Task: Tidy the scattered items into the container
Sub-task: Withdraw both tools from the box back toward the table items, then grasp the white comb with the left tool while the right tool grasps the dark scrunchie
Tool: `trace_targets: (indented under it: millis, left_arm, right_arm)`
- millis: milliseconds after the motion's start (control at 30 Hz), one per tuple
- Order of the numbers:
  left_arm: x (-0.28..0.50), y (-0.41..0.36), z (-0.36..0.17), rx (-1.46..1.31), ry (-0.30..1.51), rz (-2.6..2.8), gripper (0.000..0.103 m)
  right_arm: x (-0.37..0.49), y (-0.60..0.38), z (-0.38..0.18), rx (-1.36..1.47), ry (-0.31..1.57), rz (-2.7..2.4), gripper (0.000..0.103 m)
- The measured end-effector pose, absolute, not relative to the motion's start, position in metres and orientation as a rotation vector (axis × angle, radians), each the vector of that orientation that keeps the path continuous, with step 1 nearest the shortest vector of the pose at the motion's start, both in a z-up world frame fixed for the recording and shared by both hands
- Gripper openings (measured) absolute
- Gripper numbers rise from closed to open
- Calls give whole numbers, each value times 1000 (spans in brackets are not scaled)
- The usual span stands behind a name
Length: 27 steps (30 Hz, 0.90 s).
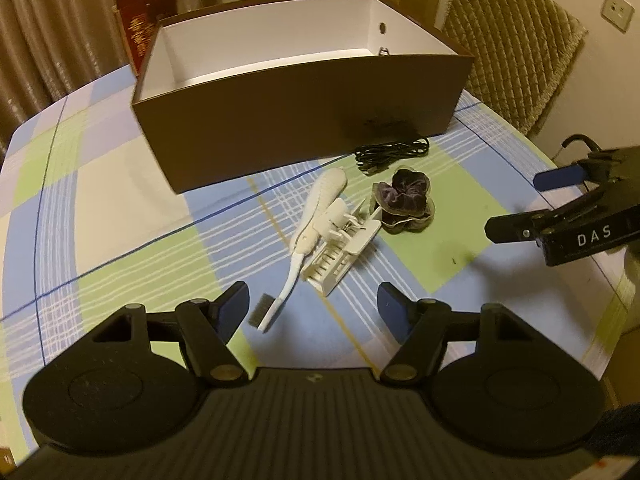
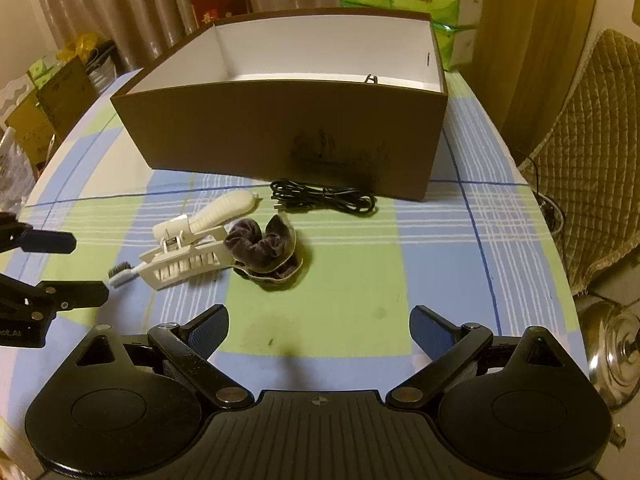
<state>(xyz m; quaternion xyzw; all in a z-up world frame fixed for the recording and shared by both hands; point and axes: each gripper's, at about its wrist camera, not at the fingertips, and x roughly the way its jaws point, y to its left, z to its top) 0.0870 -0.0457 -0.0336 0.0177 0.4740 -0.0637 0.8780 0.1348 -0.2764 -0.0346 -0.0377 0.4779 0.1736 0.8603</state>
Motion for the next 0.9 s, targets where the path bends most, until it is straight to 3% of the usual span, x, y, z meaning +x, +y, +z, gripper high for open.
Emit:
trace_targets:
  millis: [633, 733, 900]
  left_arm:
    - [132, -60, -65, 173, 983, -306, 61]
    - [137, -67, -71, 215, 976, -321, 52]
    - [137, -66, -84, 194, 1015, -303, 24]
  right_arm:
    - [165, -284, -68, -75, 1096, 342, 95]
    - [167, -287, -69, -71, 1098, 337, 95]
    - [167, -292, -70, -59, 1107, 327, 95]
